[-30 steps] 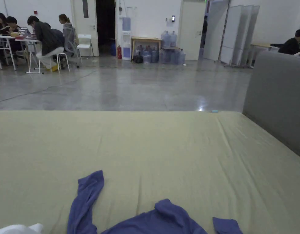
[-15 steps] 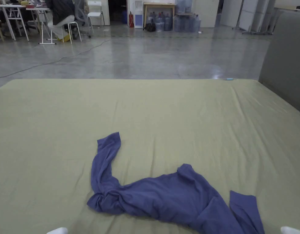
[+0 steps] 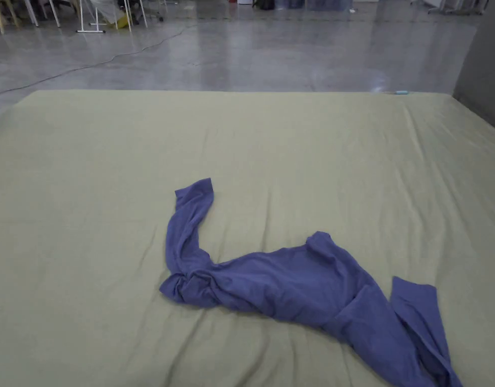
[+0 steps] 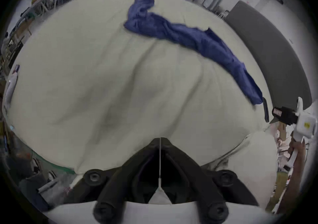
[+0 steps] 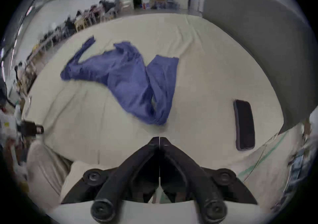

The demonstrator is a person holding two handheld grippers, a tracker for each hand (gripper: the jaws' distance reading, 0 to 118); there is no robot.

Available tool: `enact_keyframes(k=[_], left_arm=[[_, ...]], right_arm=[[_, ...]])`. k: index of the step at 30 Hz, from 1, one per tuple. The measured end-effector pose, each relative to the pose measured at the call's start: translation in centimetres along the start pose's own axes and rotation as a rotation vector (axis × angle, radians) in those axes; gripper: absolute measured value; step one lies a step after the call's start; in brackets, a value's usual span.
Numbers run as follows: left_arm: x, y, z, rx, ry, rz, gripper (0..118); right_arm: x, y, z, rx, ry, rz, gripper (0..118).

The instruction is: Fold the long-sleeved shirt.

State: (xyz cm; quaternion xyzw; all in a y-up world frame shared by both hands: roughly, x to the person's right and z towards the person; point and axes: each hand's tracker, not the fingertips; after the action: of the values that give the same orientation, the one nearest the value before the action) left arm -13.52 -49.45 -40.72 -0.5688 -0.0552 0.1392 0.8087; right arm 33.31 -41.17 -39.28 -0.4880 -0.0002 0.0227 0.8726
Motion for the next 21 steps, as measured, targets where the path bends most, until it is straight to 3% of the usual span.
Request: enact_keyframes(k=[3, 5, 6, 7, 8, 9, 10, 14, 17, 19, 20, 21], left_arm=[[-0.6, 3.4, -1.9, 0.022, -0.077, 0.02, 0], [-1.1, 8.7, -2.7, 0.1, -0.045, 0.026, 3], [-1.5, 11.5, -3.5, 0.137, -0.023, 0.012, 33], [-2.0, 14.5, -4.9, 0.146, 0.017, -0.005, 81], [-2.7, 17.3, -6.3, 0.165, 0.057, 0.003, 118], [-3.6, 21.0, -8.3, 0.219, 0.07, 0.033, 115], [-4.1, 23.6, -10.6, 0.168, 0.144, 0.057, 114], [-6.0, 30.7, -16.9, 0.104, 0.192, 0.075, 111], [-5.8, 32.4, -20.6, 0.071, 0.156, 0.016, 85], [-4.8, 33.2, -21.5, 0.125, 0.215, -0.086, 78], [-4.3, 33.8, -22.0, 0.137, 0.225, -0.145, 57], [-3.5, 28.7, -18.6, 0.181, 0.206, -0.182, 38]], right_arm=[[-0.3, 0.5, -1.3, -0.021, 0.089, 0.002, 0], [-0.2, 1.3, -1.6, -0.012, 0.109, -0.006, 0], [-0.2, 1.5, -1.6, -0.005, 0.109, -0.006, 0], [-0.6, 2.2, -1.1, 0.005, 0.109, -0.007, 0], [-0.6, 2.5, -1.1, 0.012, 0.109, -0.014, 0], [-0.5, 2.8, -1.1, 0.016, 0.113, -0.024, 0], [-0.4, 2.9, -1.2, 0.017, 0.124, -0.041, 0], [-0.2, 3.1, -1.5, -0.003, 0.167, -0.1, 0], [-0.2, 3.9, -1.8, -0.01, 0.181, -0.118, 0], [-0.2, 5.4, -2.3, -0.009, 0.185, -0.117, 0], [-0.3, 6.7, -2.8, -0.005, 0.186, -0.11, 0], [-0.6, 8.1, -3.3, -0.003, 0.185, -0.095, 0]])
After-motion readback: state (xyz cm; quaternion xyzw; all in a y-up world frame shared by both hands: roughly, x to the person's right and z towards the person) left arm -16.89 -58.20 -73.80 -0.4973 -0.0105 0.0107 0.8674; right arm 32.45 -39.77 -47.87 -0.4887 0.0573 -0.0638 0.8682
